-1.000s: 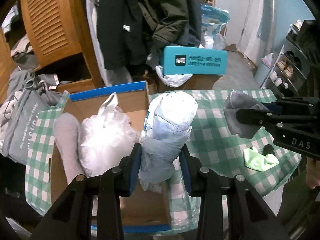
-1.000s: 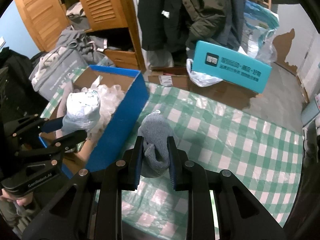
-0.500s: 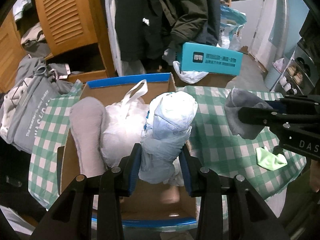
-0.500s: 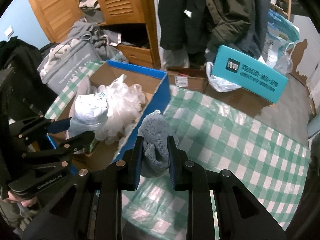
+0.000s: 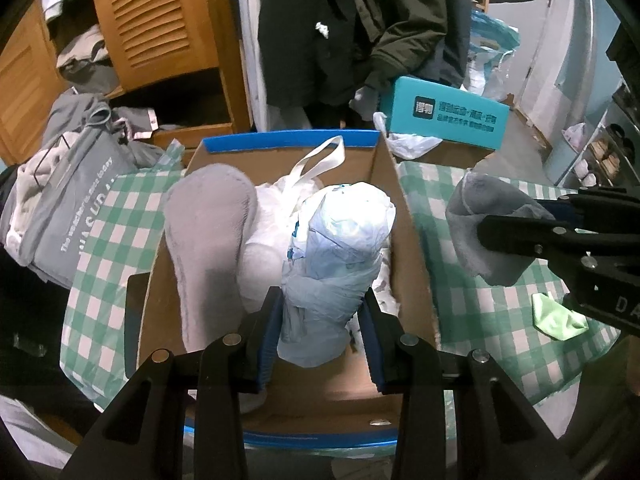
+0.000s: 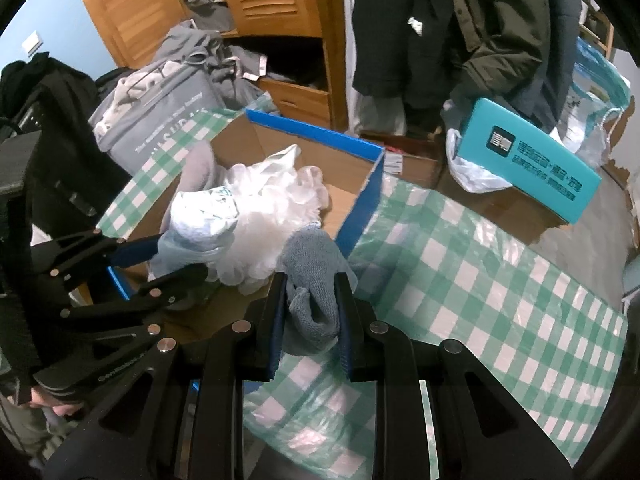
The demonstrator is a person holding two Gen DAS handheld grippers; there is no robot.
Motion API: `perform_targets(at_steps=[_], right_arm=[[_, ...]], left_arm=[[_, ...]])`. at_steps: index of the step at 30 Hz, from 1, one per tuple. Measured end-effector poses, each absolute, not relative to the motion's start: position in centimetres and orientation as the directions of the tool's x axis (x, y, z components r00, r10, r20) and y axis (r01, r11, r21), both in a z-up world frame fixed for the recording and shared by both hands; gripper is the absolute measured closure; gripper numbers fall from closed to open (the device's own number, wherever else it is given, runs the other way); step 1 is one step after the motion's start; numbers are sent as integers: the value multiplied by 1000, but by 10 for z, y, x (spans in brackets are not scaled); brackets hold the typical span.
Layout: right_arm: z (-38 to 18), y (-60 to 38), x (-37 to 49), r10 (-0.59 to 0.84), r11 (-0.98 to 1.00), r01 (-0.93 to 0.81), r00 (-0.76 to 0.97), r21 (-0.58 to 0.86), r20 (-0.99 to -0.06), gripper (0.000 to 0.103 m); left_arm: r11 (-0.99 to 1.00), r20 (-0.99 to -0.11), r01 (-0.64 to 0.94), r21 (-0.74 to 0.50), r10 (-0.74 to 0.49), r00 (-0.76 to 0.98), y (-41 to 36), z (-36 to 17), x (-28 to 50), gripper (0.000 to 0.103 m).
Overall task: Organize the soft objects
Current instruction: 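Open left gripper to drop white sock while right gripper drops grey sock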
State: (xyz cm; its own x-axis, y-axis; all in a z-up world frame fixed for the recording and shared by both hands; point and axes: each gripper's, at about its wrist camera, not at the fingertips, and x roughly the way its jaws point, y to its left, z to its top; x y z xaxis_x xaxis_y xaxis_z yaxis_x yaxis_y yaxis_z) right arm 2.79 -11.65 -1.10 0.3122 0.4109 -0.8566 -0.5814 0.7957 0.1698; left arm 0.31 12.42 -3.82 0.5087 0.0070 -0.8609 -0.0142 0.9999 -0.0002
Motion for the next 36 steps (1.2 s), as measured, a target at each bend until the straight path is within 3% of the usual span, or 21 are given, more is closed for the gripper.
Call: perform_targets(at_steps=[24,29,30,32,36], right_arm=[[-42,-67,26,415,745,-635,201,205,-887,82],[-45,-62,25,418,735,-645,183,212,-890,72],[-45,-62,25,417,734,-645,183,211,-890,69],[-44,-62,25,416,740,-640,194,207,-889,56],[-40,-68,28,424,752,-621,202,219,-883,45]], left_arm=[[997,-896,-74,-18,16,443,150,-62,2,63],[997,-898,-79,12,46,438,151,-63,1,49],[996,-897,-83,13,48,439,151,-62,0,42],[996,-894,-89,13,51,446,154,-61,-1,36],[995,-890,-100,10,54,453,156,-57,-2,27]])
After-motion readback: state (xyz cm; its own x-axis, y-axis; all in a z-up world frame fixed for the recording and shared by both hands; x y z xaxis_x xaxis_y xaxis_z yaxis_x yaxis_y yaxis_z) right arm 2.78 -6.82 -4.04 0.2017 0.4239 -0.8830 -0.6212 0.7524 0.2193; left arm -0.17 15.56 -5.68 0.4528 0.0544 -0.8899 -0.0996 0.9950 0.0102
